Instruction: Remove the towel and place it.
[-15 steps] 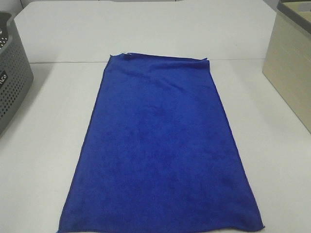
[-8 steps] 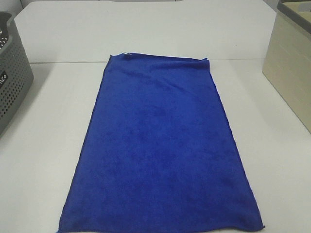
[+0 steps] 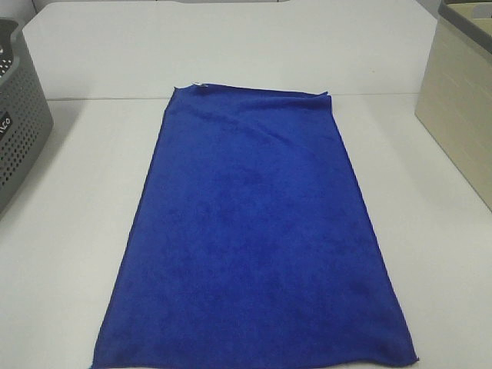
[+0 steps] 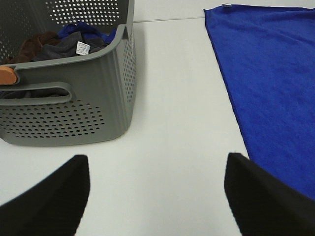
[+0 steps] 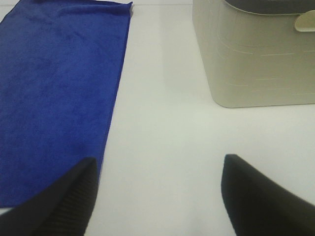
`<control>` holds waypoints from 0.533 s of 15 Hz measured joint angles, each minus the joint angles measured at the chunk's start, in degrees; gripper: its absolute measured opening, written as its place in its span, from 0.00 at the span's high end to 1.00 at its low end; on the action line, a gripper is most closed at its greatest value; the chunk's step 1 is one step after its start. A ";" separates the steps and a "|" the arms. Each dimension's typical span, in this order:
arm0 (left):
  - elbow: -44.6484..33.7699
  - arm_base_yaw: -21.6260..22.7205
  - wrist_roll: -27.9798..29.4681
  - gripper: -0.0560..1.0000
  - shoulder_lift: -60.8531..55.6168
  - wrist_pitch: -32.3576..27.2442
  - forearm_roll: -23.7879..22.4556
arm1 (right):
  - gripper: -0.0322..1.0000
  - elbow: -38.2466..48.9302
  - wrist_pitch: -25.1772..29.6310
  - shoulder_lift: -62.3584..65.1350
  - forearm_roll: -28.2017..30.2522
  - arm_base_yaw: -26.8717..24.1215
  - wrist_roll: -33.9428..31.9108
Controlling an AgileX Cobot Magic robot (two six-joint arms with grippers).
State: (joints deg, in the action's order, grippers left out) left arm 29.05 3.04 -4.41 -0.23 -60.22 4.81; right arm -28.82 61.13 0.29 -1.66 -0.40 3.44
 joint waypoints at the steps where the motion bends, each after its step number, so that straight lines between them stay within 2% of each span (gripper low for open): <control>1: 0.00 0.00 0.00 0.27 0.00 0.00 0.00 | 0.29 0.00 0.00 0.00 0.00 0.00 0.00; 8: 0.00 0.00 0.00 0.27 0.00 0.00 0.00 | 0.29 0.00 0.00 0.00 -0.06 0.00 0.00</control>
State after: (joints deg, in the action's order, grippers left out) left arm 29.05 3.04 -4.41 -0.23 -60.22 4.81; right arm -28.82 61.13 0.29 -1.72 -0.40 3.44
